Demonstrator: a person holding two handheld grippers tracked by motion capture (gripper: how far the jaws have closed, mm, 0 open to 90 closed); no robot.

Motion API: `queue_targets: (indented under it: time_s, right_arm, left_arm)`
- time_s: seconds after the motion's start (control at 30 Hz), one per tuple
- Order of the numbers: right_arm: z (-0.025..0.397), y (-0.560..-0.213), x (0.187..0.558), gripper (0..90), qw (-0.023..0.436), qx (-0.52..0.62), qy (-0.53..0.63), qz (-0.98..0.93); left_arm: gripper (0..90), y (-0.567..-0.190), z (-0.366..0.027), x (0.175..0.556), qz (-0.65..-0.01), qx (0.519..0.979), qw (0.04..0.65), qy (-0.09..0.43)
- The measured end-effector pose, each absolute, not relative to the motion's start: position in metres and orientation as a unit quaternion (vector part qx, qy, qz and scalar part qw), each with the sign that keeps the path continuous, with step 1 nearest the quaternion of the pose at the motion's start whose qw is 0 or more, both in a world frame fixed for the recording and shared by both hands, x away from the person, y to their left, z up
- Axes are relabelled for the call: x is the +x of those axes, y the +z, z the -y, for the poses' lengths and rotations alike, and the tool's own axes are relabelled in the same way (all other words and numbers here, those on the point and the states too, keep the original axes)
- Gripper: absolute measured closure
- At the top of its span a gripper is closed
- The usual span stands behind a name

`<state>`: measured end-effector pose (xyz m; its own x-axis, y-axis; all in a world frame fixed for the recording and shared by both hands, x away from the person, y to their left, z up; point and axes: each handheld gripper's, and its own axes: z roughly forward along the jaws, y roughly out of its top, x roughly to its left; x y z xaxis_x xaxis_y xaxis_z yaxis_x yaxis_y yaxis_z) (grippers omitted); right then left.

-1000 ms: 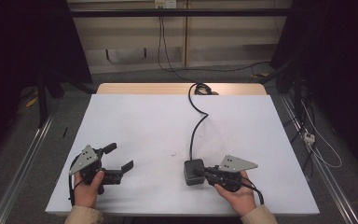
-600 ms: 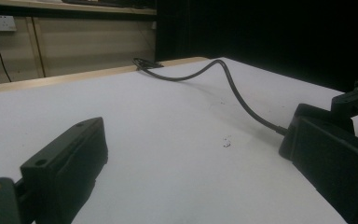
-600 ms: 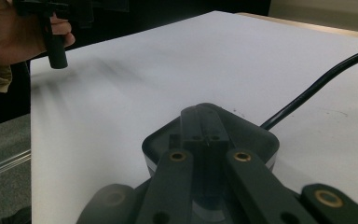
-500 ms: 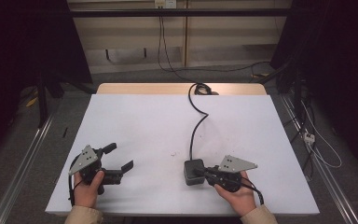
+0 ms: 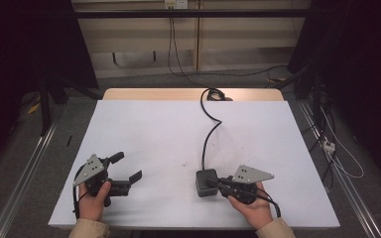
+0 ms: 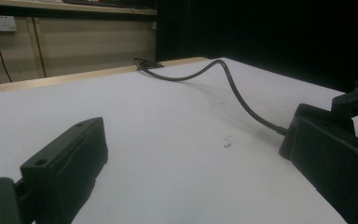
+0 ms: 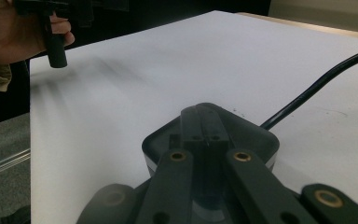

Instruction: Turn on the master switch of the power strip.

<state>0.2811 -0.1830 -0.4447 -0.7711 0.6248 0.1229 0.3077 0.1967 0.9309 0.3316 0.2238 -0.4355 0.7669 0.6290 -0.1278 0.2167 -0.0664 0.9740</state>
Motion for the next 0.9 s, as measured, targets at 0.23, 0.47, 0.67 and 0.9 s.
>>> queue_targets:
  time_s: [0.23,0.47,0.67,0.9]
  right_arm:
    - [0.1825,-0.4441,0.2809,90.0,0.145,0.306,0.552,-0.762]
    - [0.1824,-0.4442,0.2809,90.0,0.146,0.305,0.552,-0.763]
    - [0.1815,-0.4435,0.2804,90.0,0.149,0.303,0.548,-0.765]
    - [0.1808,-0.4432,0.2797,90.0,0.154,0.302,0.545,-0.767]
  left_arm:
    - [3.3,-0.4356,-0.2239,0.3313,-0.298,0.711,0.614,0.168]
    - [3.3,-0.4359,-0.2234,0.3312,-0.3,0.711,0.614,0.168]
    - [3.3,-0.4363,-0.2235,0.3314,-0.297,0.714,0.612,0.167]
    - [3.3,-0.4364,-0.2232,0.3312,-0.297,0.714,0.612,0.167]
